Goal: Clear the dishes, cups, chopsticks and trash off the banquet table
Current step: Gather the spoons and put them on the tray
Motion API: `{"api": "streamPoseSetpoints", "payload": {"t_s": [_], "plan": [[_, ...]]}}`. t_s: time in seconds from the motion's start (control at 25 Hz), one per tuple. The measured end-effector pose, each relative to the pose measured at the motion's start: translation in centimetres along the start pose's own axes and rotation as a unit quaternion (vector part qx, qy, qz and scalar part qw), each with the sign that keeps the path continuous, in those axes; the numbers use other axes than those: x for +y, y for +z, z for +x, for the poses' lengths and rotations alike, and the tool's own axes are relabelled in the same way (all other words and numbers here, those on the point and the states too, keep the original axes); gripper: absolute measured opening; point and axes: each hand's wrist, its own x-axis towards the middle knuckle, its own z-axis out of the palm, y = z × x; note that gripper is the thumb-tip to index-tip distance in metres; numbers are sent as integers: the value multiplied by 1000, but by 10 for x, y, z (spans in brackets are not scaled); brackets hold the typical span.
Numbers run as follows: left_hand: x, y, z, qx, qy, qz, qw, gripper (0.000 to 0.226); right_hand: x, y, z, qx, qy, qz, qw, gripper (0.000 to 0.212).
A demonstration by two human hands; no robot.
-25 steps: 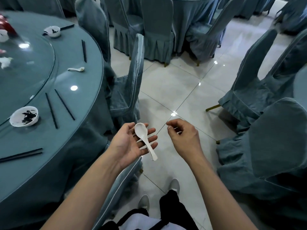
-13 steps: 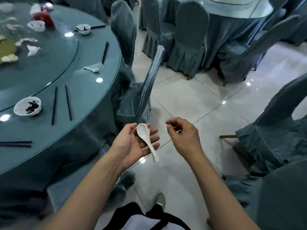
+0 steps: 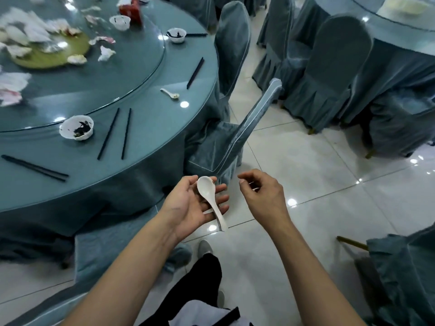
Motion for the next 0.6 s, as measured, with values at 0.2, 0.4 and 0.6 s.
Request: {"api": "streamPoseSetpoints", "payload": {"t_s": [0.2, 0.4, 0.6], "plan": [[37, 12, 40, 11, 31, -41, 999, 45, -6, 6, 69, -47, -30, -11, 998, 13], [82, 16, 74, 38, 56, -68, 995, 44, -26, 20, 137, -73, -55, -19, 996, 10], [114, 12, 89, 61, 76, -98, 990, 43, -46, 41, 177, -108, -69, -4, 992, 11]]}}
